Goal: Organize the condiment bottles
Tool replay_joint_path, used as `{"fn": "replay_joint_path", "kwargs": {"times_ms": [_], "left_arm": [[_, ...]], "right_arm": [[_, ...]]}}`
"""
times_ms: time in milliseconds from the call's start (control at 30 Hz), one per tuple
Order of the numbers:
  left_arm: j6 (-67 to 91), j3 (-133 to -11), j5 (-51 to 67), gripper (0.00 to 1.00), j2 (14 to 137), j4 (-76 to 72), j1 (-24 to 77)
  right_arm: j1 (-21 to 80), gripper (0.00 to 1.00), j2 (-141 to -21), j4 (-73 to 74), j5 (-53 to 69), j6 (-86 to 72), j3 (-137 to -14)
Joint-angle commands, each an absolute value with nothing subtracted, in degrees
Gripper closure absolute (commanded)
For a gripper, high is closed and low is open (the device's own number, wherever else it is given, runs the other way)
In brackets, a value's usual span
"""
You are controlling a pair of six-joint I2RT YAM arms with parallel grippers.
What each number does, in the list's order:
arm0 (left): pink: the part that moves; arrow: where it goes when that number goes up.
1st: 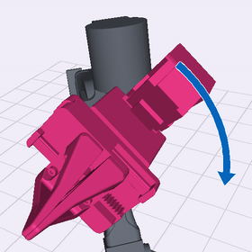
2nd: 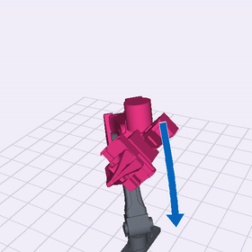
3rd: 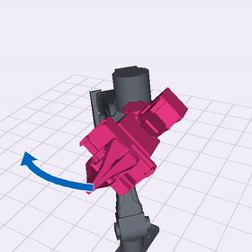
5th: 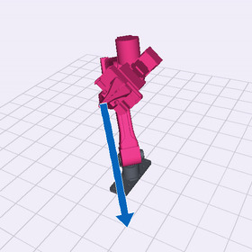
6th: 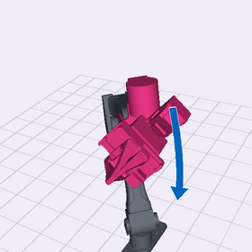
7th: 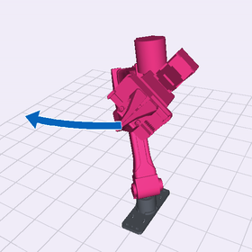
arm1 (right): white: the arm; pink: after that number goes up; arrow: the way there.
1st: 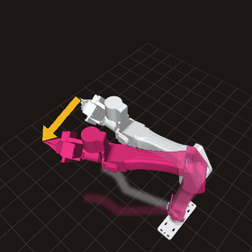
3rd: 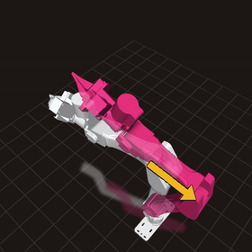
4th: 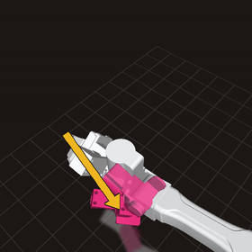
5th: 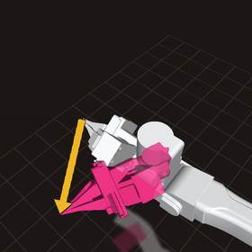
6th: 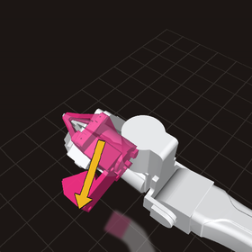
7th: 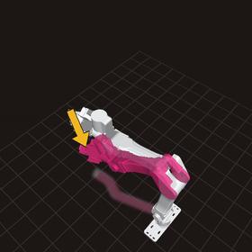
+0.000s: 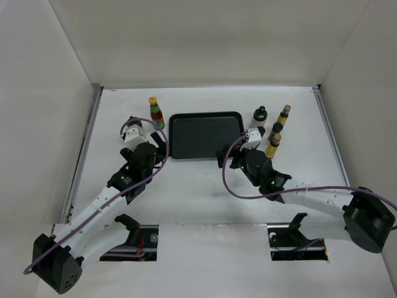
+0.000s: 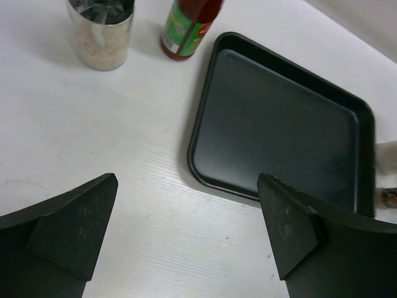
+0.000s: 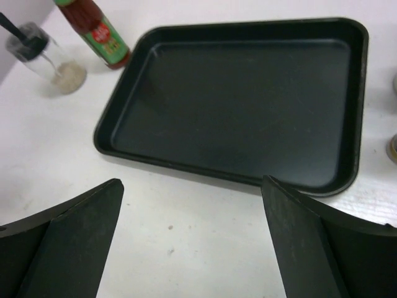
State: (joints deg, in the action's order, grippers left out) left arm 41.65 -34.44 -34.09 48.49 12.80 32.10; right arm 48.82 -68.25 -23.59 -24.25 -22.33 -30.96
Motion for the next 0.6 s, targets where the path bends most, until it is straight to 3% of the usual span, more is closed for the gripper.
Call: {"fn": "replay_joint_path", "kwargs": {"times_ms": [0,67,300,433,533,567], "left_arm": [[40.61,-36.39,-36.12,0.00,48.43,12.31,29.85],[39.12,-36.47,-36.82,0.00,49.21,9.25,27.83],[30.86,-45.60,-39.63,0.00,61.07,2.39,26.58],[27.43,-47.72,-40.17,0.00,66.87,-7.44,26.06],[27.25,-50.17,-37.36,0.01,70.74,-10.63,23.69],[27.07,-51.14,-36.83,0.09,71.97,-11.16,22.99]], "right_arm": [[49.26,0.03,-68.20,-30.76,-22.68,-22.85,-32.17],[49.26,0.24,-68.20,-30.85,-22.67,-22.85,-32.17],[49.26,0.75,-66.88,-30.06,-23.20,-22.59,-31.73],[48.47,0.82,-67.59,-29.88,-23.20,-22.76,-31.38],[47.85,0.77,-68.03,-29.88,-23.29,-22.76,-31.38],[47.77,0.72,-68.11,-30.14,-23.29,-22.76,-31.29]]}}
